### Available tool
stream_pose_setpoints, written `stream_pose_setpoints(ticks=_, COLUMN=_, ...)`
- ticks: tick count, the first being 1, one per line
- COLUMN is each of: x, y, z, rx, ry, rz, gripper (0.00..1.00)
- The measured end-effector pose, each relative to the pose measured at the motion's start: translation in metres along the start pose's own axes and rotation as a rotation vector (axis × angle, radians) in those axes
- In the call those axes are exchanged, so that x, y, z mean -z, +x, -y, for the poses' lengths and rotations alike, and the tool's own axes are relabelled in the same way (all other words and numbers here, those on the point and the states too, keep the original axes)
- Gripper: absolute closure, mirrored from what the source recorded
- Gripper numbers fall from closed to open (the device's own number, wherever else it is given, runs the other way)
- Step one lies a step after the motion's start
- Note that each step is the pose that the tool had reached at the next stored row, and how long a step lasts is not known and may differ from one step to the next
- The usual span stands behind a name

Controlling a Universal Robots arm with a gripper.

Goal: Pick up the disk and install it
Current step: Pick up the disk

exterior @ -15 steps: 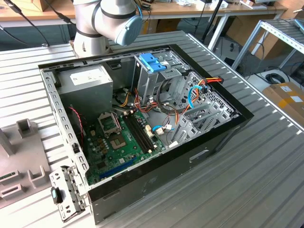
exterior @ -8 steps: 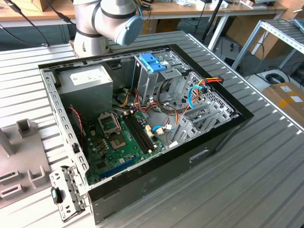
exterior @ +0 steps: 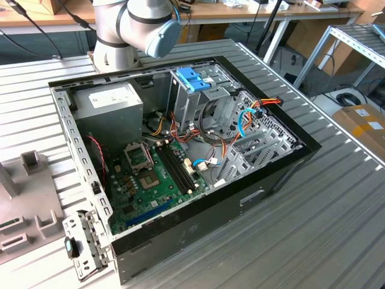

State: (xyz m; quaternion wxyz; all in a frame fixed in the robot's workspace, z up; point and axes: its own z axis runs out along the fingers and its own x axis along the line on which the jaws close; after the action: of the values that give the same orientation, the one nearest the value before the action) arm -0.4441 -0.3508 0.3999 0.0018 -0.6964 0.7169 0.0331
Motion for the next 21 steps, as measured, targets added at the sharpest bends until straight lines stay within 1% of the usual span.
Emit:
stream_pose_setpoints(ticks=8, x=0.0049, y=-0.0002, z=-0.0002, rx=0.0, ry=0.0, rz=0.0, gripper=0.63)
stream_pose_setpoints(ticks=10, x=0.0072, y=-0.0004, z=-0.0003, rx=0.0, ry=0.0, rz=0.0, gripper=0.63)
stream_pose_setpoints(ticks=21, x=0.013, y=-0.0006, z=-0.0006, rx=0.0, ry=0.0, rz=0.0, gripper=0.63)
